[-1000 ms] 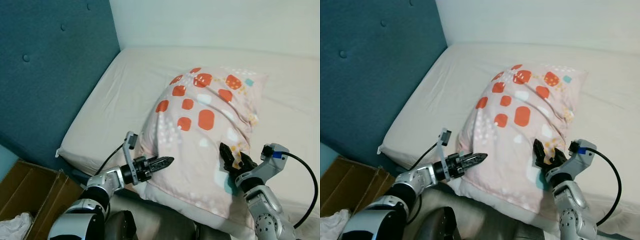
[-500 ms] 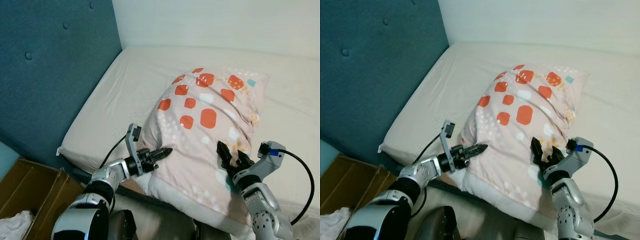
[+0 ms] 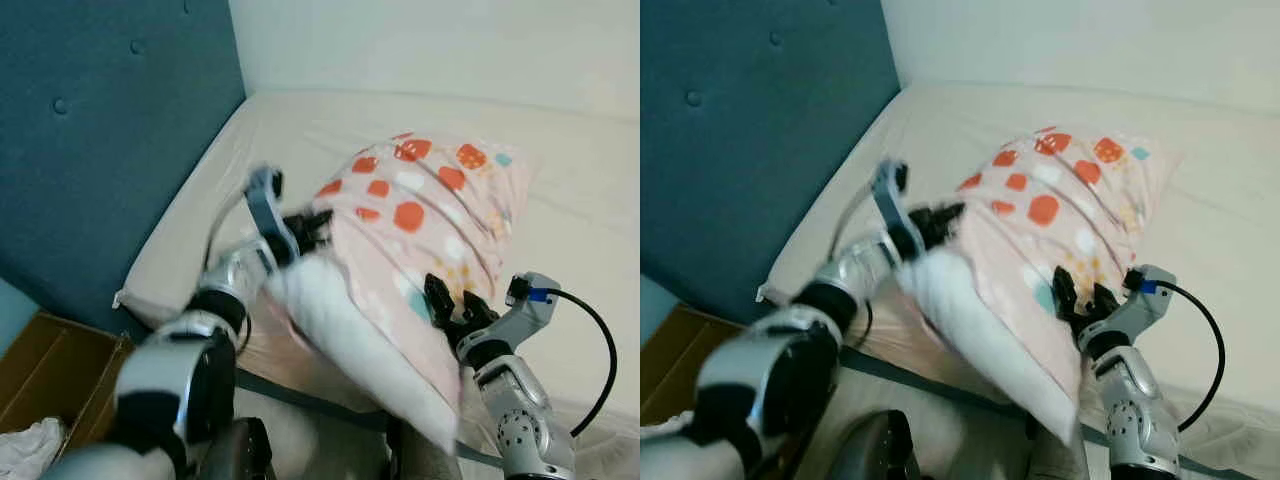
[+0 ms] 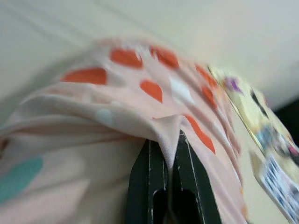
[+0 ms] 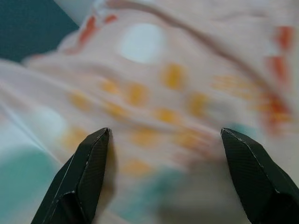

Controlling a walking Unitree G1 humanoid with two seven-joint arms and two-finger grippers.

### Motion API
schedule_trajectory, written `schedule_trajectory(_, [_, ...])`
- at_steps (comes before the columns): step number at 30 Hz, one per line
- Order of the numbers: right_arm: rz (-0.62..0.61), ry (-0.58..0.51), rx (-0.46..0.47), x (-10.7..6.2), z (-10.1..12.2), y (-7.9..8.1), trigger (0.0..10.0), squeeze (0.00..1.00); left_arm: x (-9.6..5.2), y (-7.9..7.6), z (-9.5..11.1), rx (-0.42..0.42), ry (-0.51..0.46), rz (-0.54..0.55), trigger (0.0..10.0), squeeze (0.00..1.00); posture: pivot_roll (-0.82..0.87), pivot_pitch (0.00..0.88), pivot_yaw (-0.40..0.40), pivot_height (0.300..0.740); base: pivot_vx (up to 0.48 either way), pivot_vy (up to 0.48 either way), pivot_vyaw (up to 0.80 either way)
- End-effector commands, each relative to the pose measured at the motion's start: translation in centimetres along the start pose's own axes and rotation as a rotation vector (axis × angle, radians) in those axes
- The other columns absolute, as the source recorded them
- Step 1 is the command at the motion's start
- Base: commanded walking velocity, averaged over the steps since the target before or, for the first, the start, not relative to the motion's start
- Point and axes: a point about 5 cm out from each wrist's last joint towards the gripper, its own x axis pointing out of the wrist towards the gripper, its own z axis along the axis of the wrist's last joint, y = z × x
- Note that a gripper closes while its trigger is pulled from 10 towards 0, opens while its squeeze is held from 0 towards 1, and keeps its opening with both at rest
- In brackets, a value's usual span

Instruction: Clean up the room

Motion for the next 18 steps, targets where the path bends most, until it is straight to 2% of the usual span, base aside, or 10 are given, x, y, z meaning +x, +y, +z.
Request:
schedule_trajectory(1, [-0.024, 0.031, 0.002, -0.4, -1.0, -0.4, 10.0, 0.00, -0.2, 0.6, 0.3, -0.005, -0.026, 0.046, 0.0, 0.00, -0.16, 0.210, 0.044, 0.591, 0.000, 0.000, 0.00])
schedule_trajectory(6, [-0.025, 0.023, 0.002, -0.4, -1.0, -0.3, 10.0, 0.00, -0.7, 2.4, 3.6, 0.117, -0.050, 0.208, 0.0, 0.00, -0.17, 0.208, 0.050, 0.591, 0.000, 0.000, 0.00])
schedule_trajectory(8, [-0.027, 0.021, 0.003, -0.5, -1.0, -0.4, 10.0, 0.00, -1.0, 2.9, 4.2, 0.136, -0.060, 0.244, 0.0, 0.00, -0.17, 0.206, 0.049, 0.591, 0.000, 0.000, 0.00])
schedule_trajectory(11, [-0.027, 0.021, 0.003, -0.5, -1.0, -0.4, 10.0, 0.00, -1.0, 2.9, 4.2, 0.136, -0.060, 0.244, 0.0, 0.00, -0.17, 0.206, 0.049, 0.591, 0.000, 0.000, 0.00])
schedule_trajectory(12, [-0.029, 0.021, 0.003, -0.5, -1.0, -0.4, 10.0, 0.00, -1.4, 3.5, 4.9, 0.159, -0.072, 0.293, 0.0, 0.00, -0.17, 0.206, 0.049, 0.591, 0.000, 0.000, 0.00])
schedule_trajectory(13, [-0.029, 0.021, 0.003, -0.5, -1.0, -0.4, 10.0, 0.00, -1.4, 3.5, 4.9, 0.159, -0.072, 0.293, 0.0, 0.00, -0.17, 0.206, 0.049, 0.591, 0.000, 0.000, 0.00])
schedule_trajectory(15, [-0.031, 0.020, 0.003, -0.6, -1.1, -0.4, 10.0, 0.00, -3.8, 6.5, 7.3, 0.196, -0.131, 0.487, 0.0, 0.00, -0.18, 0.202, 0.052, 0.591, 0.000, 0.000, 0.00])
schedule_trajectory(16, [-0.031, 0.020, 0.003, -0.6, -1.1, -0.4, 10.0, 0.00, -3.8, 6.5, 7.3, 0.196, -0.131, 0.487, 0.0, 0.00, -0.18, 0.202, 0.052, 0.591, 0.000, 0.000, 0.00])
schedule_trajectory(18, [-0.028, 0.018, 0.005, -0.5, -1.1, -0.3, 10.0, 0.00, -6.5, 9.0, 8.8, 0.216, -0.178, 0.657, 0.0, 0.00, -0.17, 0.196, 0.053, 0.591, 0.000, 0.000, 0.00])
